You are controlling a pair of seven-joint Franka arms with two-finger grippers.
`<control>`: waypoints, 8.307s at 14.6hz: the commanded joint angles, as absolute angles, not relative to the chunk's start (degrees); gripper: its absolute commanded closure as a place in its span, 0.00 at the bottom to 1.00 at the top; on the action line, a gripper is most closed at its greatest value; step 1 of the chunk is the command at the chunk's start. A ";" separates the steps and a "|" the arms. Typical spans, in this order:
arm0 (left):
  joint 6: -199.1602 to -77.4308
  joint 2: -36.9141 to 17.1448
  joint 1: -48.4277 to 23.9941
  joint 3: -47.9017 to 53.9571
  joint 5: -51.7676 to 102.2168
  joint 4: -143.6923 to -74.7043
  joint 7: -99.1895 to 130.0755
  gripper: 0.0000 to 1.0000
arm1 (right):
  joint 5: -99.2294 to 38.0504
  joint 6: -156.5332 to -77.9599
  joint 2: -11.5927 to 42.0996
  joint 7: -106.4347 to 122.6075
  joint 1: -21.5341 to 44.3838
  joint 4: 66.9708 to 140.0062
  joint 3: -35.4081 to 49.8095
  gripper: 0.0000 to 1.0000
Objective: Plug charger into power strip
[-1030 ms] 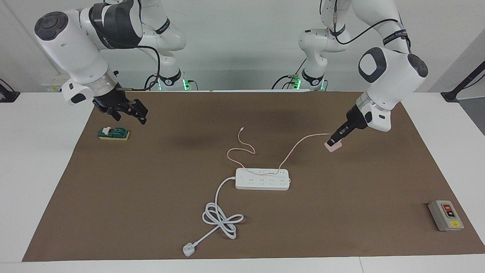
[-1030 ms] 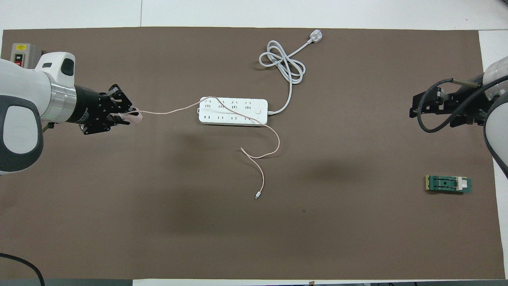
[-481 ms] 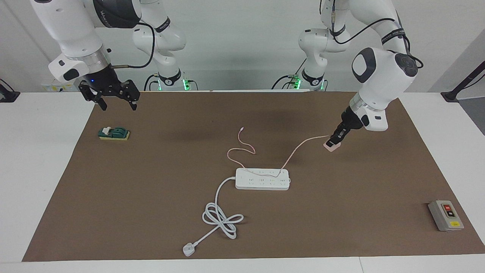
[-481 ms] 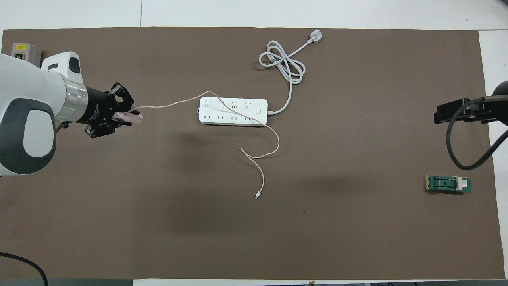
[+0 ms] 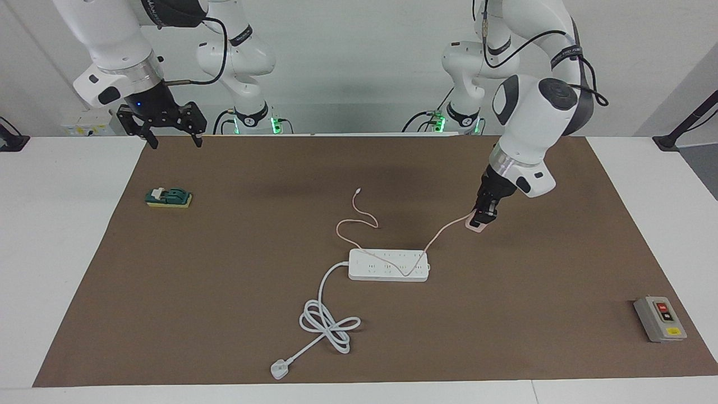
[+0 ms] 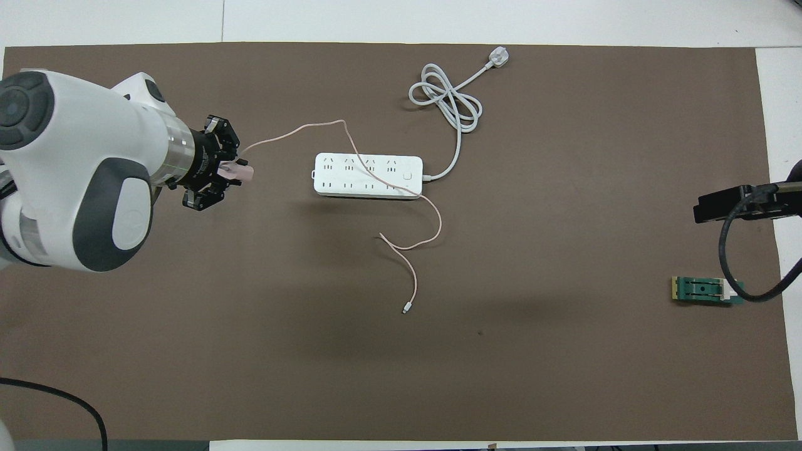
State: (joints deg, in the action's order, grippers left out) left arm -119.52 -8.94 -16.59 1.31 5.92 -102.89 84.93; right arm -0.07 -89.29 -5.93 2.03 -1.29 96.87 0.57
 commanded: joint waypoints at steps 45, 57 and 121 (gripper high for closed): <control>-114.96 -27.42 -27.33 2.90 -3.87 -90.09 110.22 1.00 | 0.88 -89.12 -7.47 1.49 -2.55 98.09 1.41 0.00; -113.91 -29.62 -27.25 3.08 -3.87 -87.28 109.25 1.00 | 0.88 -88.95 -7.47 1.67 -2.64 98.09 1.23 0.00; -125.50 -34.63 -30.50 2.90 -4.31 -92.46 108.63 1.00 | 0.88 -88.95 -7.47 1.85 -3.43 98.09 1.23 0.00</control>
